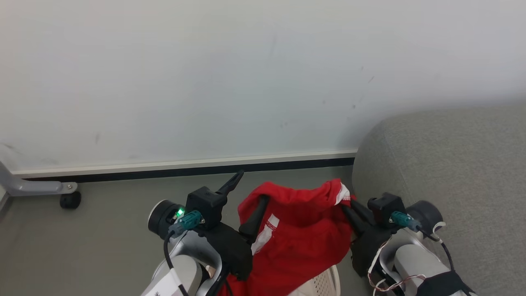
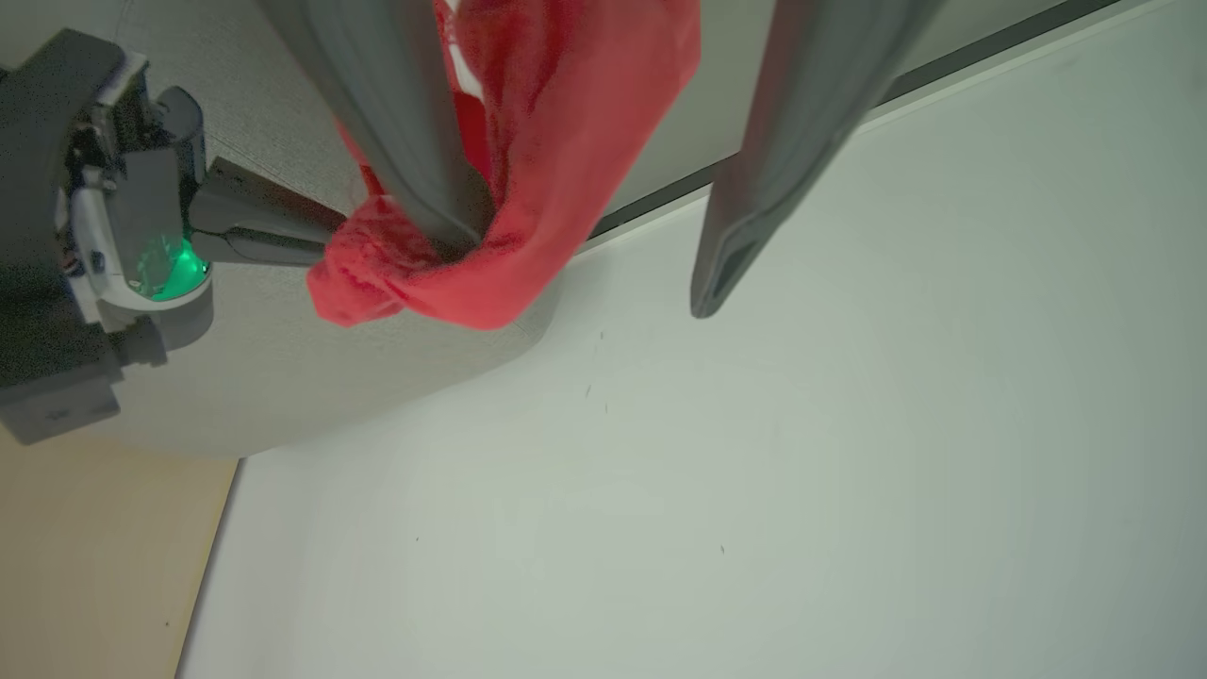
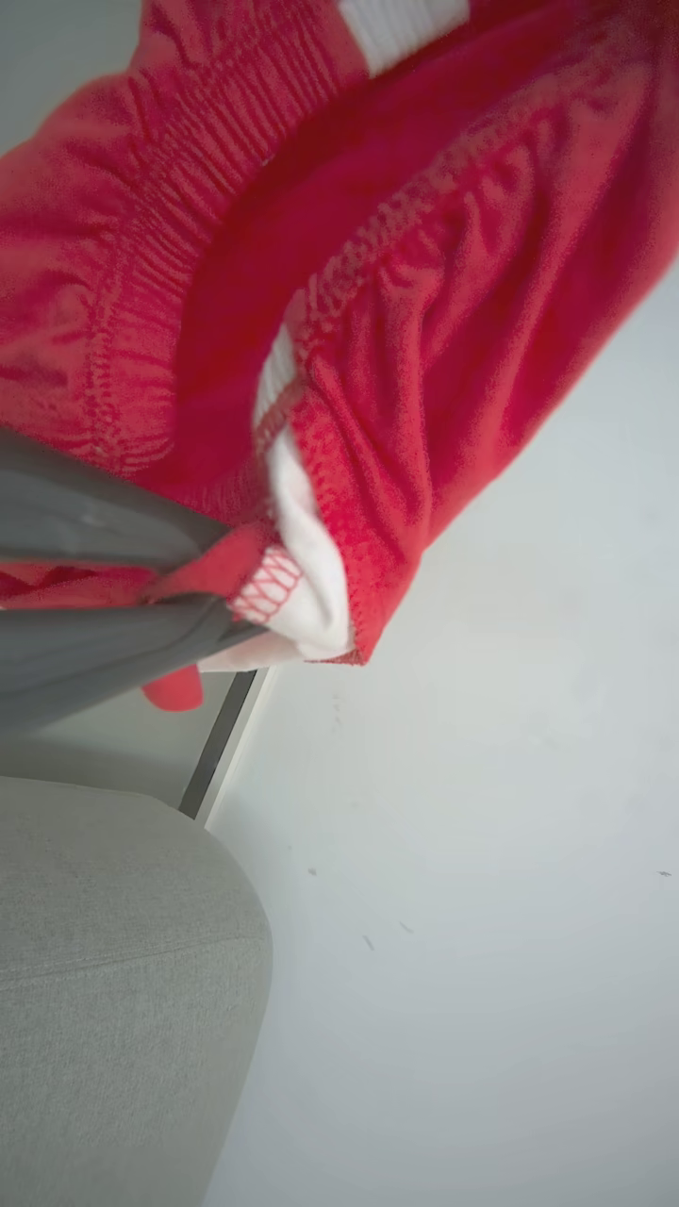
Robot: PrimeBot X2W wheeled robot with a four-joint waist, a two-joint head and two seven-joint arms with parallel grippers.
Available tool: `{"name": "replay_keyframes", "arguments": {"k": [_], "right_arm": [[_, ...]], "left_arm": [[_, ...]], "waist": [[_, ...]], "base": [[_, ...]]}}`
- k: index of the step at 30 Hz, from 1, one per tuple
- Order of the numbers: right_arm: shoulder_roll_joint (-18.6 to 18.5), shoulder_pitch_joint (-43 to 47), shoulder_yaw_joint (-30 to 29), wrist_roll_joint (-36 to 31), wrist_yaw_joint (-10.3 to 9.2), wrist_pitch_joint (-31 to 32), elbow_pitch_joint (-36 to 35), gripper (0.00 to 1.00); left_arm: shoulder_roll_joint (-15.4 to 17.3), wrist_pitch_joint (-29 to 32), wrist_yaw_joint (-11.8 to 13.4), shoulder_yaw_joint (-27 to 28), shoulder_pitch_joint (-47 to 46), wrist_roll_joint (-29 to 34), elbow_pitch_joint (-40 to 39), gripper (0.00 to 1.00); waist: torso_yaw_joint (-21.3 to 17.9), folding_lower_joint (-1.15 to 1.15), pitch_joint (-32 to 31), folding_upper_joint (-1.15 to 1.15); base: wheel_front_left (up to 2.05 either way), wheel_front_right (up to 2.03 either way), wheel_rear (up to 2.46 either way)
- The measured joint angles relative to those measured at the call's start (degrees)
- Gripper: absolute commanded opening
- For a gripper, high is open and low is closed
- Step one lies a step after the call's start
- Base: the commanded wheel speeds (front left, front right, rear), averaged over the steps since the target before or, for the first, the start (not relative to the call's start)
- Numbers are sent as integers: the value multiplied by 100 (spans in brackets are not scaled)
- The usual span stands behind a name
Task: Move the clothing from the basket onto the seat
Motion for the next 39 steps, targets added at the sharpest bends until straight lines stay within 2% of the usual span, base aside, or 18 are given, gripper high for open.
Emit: {"name": "replay_keyframes", "arguments": {"k": [8, 16, 26, 39], "right_arm": [[-369, -52, -223, 125, 0, 0, -560, 0], [-854, 34, -633, 134, -10, -1, -1141, 0], [-1428, 465, -976, 127, -224, -1, -1887, 0], [-1658, 1029, -999, 9, -464, -1, -3018, 0]], "left_arm": [[32, -126, 126, 69, 352, -141, 11, 100], [52, -225, 122, 43, 773, -209, 27, 100], [56, -352, 124, 16, 1079, -257, 54, 100], [29, -581, 145, -53, 1349, -277, -2, 100]], "waist": [[-349, 0, -34, 0], [-736, 0, -70, 0], [-1216, 0, -83, 0], [-1881, 0, -58, 0]], "base": [[0, 0, 0], [0, 0, 0], [0, 0, 0], [0, 0, 0]]}}
